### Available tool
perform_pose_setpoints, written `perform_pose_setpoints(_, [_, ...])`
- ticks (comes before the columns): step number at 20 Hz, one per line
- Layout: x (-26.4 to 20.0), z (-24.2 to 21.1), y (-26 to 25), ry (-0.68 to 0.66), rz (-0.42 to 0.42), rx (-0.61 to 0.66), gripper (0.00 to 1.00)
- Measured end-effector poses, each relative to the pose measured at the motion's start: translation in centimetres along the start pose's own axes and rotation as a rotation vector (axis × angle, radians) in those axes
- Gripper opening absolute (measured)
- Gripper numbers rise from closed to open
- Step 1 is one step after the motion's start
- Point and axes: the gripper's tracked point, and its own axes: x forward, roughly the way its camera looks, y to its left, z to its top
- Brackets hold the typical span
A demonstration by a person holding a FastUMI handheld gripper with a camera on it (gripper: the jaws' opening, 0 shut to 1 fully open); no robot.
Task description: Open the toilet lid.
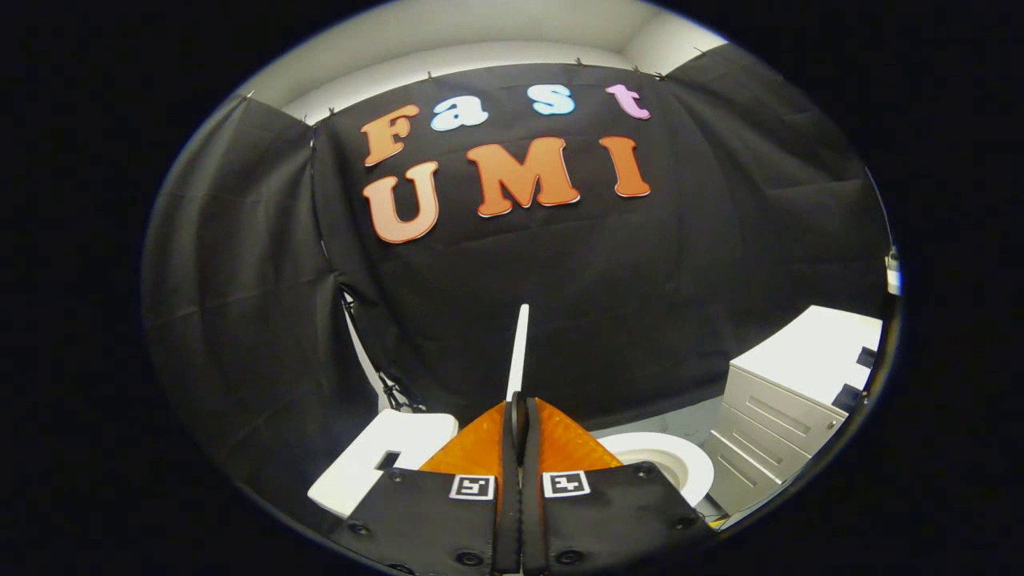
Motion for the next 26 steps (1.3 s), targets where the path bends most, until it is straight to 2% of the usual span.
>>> perform_pose_setpoints(4, [-0.1,0.2,4.4,-0.017,0.032,-0.093,0.08])
perform_pose_setpoints(19, [0.2,-2.5,16.8,-0.005,0.148,-0.194,0.09])
perform_pose_setpoints(26, [0.3,-4.3,20.5,0.010,0.181,-0.315,0.08])
